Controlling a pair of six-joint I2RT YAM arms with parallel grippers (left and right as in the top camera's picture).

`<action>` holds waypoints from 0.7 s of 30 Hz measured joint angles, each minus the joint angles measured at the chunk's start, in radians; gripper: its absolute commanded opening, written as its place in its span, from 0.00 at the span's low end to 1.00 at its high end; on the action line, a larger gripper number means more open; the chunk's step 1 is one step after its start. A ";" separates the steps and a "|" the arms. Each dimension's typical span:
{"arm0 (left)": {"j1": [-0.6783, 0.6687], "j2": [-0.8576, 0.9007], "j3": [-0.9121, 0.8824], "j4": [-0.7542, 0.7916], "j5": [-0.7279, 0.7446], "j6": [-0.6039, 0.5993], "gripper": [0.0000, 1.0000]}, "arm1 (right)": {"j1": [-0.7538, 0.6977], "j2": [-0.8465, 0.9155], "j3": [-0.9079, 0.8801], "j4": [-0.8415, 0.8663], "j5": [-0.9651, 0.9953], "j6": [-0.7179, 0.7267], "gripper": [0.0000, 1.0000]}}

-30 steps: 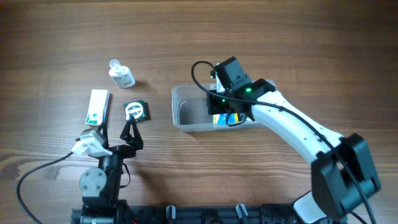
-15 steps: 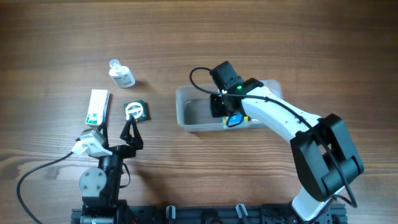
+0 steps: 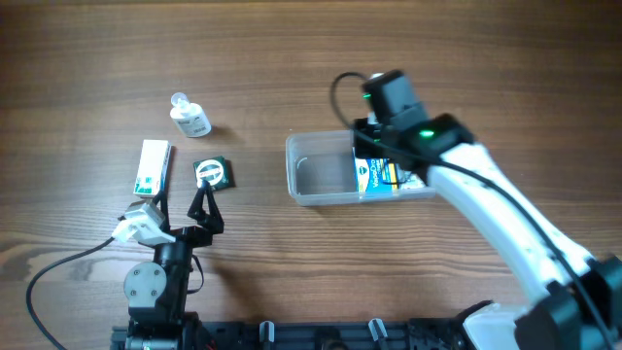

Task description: Pack container

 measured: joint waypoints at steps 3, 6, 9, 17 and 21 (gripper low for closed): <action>0.000 0.000 0.000 0.000 0.000 0.000 1.00 | -0.117 -0.009 0.006 -0.119 0.013 -0.001 0.05; 0.000 0.000 0.000 0.000 0.000 0.000 1.00 | -0.218 0.016 0.002 -0.146 0.017 -0.010 0.04; 0.000 0.000 0.000 0.000 0.000 0.000 1.00 | -0.238 0.035 -0.025 -0.145 0.014 -0.042 0.04; 0.000 0.000 0.000 0.000 0.000 0.000 1.00 | -0.246 0.226 -0.138 -0.012 -0.007 -0.050 0.04; 0.000 0.000 0.000 0.000 0.000 0.000 1.00 | -0.246 0.240 -0.135 0.002 -0.014 -0.061 0.04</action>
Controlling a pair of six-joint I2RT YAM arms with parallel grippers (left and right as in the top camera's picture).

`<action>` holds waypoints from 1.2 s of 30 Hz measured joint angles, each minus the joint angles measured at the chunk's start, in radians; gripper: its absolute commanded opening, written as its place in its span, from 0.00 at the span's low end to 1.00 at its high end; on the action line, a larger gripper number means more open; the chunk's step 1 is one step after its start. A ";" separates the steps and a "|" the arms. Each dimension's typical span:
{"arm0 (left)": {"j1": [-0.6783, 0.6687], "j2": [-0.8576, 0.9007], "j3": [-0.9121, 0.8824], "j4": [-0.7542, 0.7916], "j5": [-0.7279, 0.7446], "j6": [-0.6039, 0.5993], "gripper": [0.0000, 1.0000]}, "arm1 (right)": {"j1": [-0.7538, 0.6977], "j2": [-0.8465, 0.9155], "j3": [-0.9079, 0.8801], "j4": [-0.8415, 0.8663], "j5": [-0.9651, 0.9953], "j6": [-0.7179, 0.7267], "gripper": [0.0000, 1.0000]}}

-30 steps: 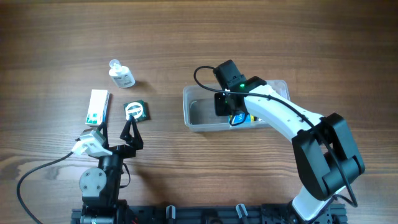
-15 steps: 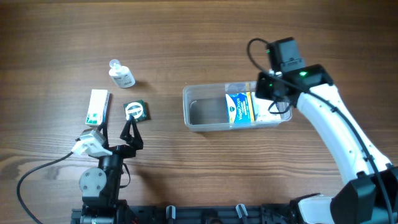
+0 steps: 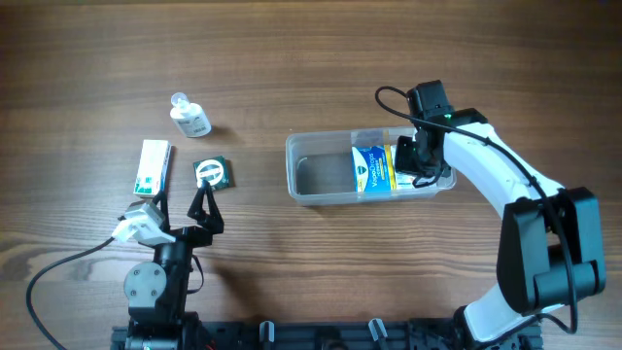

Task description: Pack container

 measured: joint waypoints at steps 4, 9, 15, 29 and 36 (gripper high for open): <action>0.000 0.000 0.000 0.000 0.000 0.000 1.00 | 0.000 -0.002 0.027 -0.024 -0.005 -0.024 0.04; 0.000 0.000 0.000 0.000 0.000 0.000 1.00 | 0.000 -0.116 0.093 -0.096 -0.048 -0.027 0.05; 0.000 0.000 0.000 0.000 0.000 0.000 1.00 | 0.000 -0.493 0.197 -0.098 -0.090 -0.034 0.34; 0.000 0.001 0.000 0.007 -0.005 0.000 1.00 | 0.000 -1.281 0.204 -0.269 -0.033 -0.095 1.00; 0.000 0.001 -0.001 0.088 -0.011 0.000 0.99 | 0.000 -1.364 0.208 -0.353 0.028 -0.105 1.00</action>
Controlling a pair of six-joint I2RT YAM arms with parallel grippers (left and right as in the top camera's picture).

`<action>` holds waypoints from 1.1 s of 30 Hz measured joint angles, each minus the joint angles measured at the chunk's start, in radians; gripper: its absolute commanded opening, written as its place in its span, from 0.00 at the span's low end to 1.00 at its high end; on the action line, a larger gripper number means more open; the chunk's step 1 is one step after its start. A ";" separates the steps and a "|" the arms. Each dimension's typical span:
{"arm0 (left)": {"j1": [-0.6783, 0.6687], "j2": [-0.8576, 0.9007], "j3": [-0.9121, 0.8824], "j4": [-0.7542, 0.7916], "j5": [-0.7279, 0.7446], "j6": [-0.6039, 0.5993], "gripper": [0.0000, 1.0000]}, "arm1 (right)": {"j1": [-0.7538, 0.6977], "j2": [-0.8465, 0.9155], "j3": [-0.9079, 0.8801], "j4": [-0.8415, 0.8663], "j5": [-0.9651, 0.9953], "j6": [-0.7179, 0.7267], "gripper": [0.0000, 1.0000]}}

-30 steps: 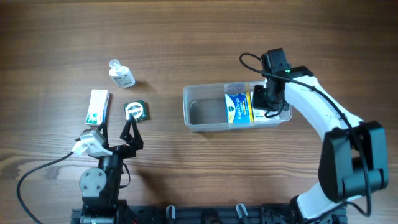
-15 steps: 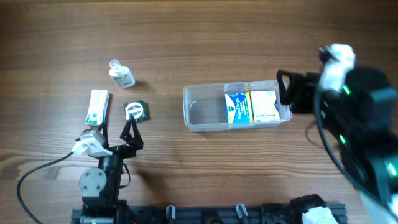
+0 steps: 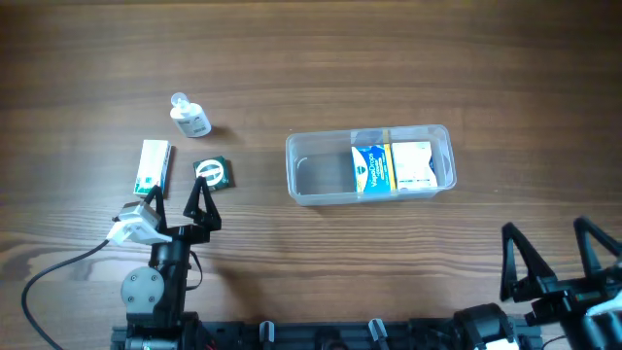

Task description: Pack container

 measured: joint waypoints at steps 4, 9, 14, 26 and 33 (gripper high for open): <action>0.000 0.015 0.015 -0.114 -0.008 0.000 1.00 | 0.000 0.000 0.000 -0.016 0.001 0.000 1.00; 0.000 0.198 0.263 -0.309 -0.043 -0.004 0.99 | 0.000 0.000 0.000 -0.017 0.004 0.000 1.00; 0.000 0.571 0.770 -0.554 -0.120 0.019 1.00 | 0.000 0.000 0.000 -0.018 0.004 0.000 1.00; 0.035 0.968 1.277 -0.907 -0.299 0.057 1.00 | 0.000 0.000 -0.001 -0.019 0.004 0.000 1.00; 0.157 1.242 1.279 -0.977 -0.278 0.085 0.82 | 0.000 0.000 -0.001 -0.019 0.004 0.000 1.00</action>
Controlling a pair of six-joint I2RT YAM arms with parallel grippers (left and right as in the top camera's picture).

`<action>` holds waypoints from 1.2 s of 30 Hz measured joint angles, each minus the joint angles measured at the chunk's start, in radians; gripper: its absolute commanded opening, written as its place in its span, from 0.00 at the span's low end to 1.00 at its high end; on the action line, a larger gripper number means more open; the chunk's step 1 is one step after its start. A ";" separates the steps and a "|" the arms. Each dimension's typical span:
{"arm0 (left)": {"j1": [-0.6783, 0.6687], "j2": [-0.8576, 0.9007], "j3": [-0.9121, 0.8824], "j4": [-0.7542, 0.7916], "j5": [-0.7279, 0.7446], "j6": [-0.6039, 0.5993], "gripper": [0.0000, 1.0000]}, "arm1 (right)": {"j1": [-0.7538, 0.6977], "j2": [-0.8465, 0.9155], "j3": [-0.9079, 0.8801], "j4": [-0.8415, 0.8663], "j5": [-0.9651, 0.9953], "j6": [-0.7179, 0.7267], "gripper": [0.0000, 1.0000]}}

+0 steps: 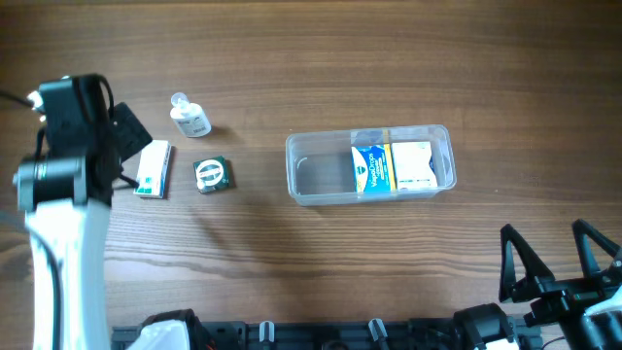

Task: Pack container
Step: 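Reach the left gripper to the Panadol box and grasp it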

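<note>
A clear plastic container (pixel 313 198) lies right of the table's middle. In its right half stand a blue-and-white packet (pixel 367 168) and a yellow-and-white box (pixel 413 165); its left part holds nothing. At the left lie a white-and-green box (pixel 155 170), a small dark green square packet (pixel 211 174) and a small clear bottle (pixel 190 117). My left gripper (pixel 134 134) hangs over the upper left end of the white-and-green box; its fingers are hidden under the wrist. My right gripper (pixel 549 261) rests open at the bottom right, holding nothing.
The wooden table (pixel 321 58) fills the view. The left arm's white link (pixel 58 243) runs down the left edge. The black base rail (pixel 321 335) lines the front edge.
My left arm has left its rest spot at the bottom left and now reaches up the left side, its gripper over the white-and-green box. The right arm and all objects are unchanged.
My right gripper was over the container's middle at the blue packet, then at the container's right end. It then stood open at the bottom right, with both packets left in the container. The left arm stayed at rest until now.
</note>
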 measured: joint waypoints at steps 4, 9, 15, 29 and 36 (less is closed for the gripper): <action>0.061 0.174 0.000 -0.004 0.047 0.101 0.83 | 0.000 0.000 0.000 0.000 0.000 0.000 1.00; 0.073 0.343 0.000 0.016 0.106 0.273 0.93 | 0.000 0.000 0.000 0.000 0.000 0.000 1.00; 0.076 0.486 0.000 0.039 0.165 0.429 1.00 | 0.000 0.000 0.000 0.000 0.000 0.000 1.00; 0.129 0.643 0.000 0.164 0.158 0.655 0.98 | 0.000 0.000 0.000 0.000 0.000 0.000 1.00; 0.129 0.652 0.000 0.172 0.160 0.692 0.95 | 0.000 0.000 0.000 0.000 0.000 0.000 1.00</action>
